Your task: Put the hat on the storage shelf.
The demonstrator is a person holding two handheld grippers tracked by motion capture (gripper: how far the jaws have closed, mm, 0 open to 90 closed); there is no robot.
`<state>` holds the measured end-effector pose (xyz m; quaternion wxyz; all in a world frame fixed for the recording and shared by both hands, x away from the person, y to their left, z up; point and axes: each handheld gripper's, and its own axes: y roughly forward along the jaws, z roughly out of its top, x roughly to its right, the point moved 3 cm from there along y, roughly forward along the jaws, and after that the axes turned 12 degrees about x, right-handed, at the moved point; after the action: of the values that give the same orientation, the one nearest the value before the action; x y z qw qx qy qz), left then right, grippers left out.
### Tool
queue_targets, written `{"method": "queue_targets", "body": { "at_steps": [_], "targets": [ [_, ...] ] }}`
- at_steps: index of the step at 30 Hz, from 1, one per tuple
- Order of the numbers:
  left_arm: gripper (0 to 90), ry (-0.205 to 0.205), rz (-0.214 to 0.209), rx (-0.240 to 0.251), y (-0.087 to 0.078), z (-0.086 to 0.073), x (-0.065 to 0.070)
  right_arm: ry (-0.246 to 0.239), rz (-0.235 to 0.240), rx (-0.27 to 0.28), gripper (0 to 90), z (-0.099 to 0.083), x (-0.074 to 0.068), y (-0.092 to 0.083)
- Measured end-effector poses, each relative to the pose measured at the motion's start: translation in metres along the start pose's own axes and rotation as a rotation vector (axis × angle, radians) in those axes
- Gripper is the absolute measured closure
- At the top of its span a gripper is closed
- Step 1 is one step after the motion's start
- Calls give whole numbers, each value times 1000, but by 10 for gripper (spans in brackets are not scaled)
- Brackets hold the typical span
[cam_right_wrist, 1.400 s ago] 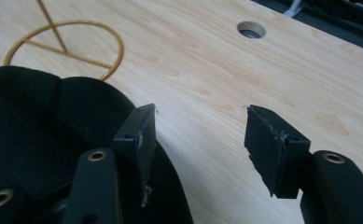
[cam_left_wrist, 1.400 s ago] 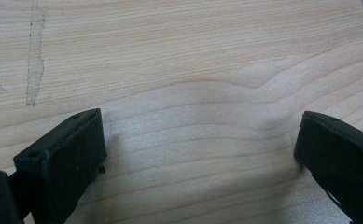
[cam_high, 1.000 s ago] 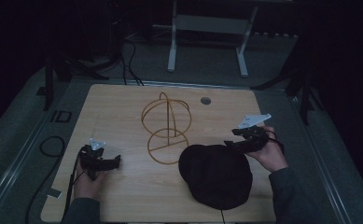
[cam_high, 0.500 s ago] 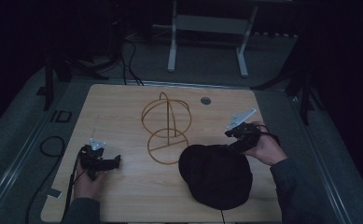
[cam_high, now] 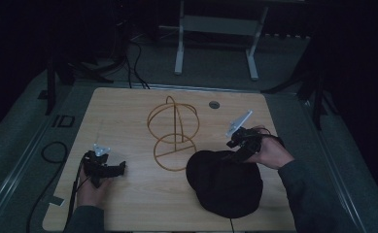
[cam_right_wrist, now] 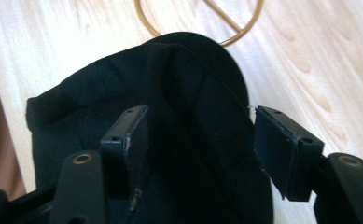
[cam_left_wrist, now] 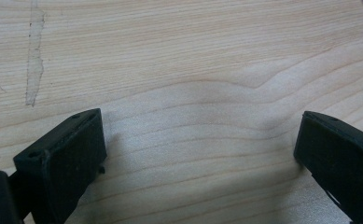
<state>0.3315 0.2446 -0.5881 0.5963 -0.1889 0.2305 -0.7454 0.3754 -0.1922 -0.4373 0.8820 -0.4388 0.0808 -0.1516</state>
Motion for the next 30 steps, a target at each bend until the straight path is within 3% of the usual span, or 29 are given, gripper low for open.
{"method": "queue_targets", "body": {
  "at_steps": [1,10,20,24,26,30],
  "targets": [
    [19,0,0,0,0,0,0,-6,23,-18,329,3,-3,4],
    [19,-3,-2,1,0,0,1,-45,56,-121,194,7,-15,23],
    [19,0,-5,1,0,0,1,-47,76,-215,148,5,-20,42],
    [19,1,-6,0,0,0,1,-40,88,-260,233,3,-20,48],
    [19,2,-6,-1,0,0,1,-31,95,-289,370,1,-19,50],
    [19,3,-7,-1,0,0,1,-17,88,-342,537,-2,-15,53]
  ]
}}
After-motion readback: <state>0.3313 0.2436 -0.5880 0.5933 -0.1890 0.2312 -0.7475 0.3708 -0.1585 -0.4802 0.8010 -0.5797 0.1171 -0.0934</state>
